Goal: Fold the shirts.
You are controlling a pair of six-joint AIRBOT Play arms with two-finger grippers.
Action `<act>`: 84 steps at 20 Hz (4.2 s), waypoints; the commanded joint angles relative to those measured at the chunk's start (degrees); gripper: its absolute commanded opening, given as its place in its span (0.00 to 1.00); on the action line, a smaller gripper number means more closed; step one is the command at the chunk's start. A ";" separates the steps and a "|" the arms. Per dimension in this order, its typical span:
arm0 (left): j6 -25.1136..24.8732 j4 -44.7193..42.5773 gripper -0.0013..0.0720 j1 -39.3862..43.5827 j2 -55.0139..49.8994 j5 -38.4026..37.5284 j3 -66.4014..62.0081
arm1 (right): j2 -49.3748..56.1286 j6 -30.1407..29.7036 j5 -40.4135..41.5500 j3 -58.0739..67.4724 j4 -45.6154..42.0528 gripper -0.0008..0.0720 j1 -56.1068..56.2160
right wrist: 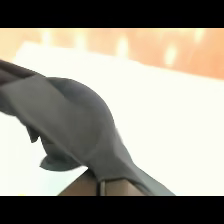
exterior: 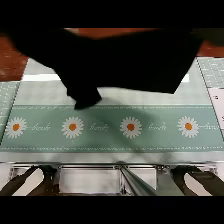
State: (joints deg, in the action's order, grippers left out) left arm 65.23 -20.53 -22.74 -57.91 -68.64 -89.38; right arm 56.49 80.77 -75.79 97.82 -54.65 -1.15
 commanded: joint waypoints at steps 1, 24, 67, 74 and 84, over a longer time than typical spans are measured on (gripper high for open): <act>4.94 -5.75 0.04 -0.87 9.73 3.54 -8.92 | -7.19 1.77 -2.36 6.97 -1.46 0.03 0.02; 33.46 -71.38 0.04 30.25 -0.17 13.49 21.55 | -5.60 2.51 15.10 -41.29 -4.76 0.03 0.00; 10.93 -33.51 0.68 -8.72 -13.97 5.27 60.30 | -5.01 -13.53 10.19 -73.40 19.69 0.57 -24.87; 7.39 -33.44 0.04 -6.73 -14.21 0.70 56.94 | -4.98 -0.17 7.58 -76.96 -2.25 0.57 -34.10; 7.39 -33.42 0.04 -6.73 -14.23 2.05 57.00 | -1.55 -5.42 15.82 -80.32 6.10 0.57 -31.36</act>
State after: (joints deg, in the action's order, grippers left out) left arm 72.64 -54.39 -29.52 -72.12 -67.44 -32.32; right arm 52.73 79.85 -64.69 17.82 -53.60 -32.62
